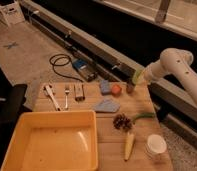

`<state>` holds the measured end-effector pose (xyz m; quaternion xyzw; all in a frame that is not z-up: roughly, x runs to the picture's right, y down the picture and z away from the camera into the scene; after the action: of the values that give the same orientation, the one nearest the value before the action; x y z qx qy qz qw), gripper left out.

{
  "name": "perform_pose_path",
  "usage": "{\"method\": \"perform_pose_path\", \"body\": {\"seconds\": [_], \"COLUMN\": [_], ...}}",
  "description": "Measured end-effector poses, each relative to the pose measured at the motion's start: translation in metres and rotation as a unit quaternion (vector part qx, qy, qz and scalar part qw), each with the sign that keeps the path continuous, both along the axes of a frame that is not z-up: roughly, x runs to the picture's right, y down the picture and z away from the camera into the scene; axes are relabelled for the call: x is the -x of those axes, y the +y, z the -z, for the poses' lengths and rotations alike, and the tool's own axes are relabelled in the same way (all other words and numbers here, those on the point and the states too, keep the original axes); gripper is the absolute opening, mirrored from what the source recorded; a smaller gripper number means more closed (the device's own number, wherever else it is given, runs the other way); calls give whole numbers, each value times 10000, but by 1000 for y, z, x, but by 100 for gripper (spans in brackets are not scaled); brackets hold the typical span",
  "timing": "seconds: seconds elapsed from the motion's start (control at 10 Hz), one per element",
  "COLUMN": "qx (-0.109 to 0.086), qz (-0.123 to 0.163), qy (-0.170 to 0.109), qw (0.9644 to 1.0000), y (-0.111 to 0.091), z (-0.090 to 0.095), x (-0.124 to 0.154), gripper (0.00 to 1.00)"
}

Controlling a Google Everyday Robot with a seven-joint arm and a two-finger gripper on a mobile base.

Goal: Stack cups into tray

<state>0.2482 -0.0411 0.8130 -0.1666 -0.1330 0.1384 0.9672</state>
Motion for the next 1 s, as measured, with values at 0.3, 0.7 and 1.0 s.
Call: {"method": "perform_pose_path", "body": {"seconds": [0.3, 0.7, 1.0], "qx": [-72, 40, 101], "qz": [234, 359, 305], "qy": [165, 354, 475], "qw": [9996, 9987, 9984], "y": [-17, -15, -17], "z": [-30, -62, -73], "x": [30, 33, 24], "gripper": [0, 0, 0]}}
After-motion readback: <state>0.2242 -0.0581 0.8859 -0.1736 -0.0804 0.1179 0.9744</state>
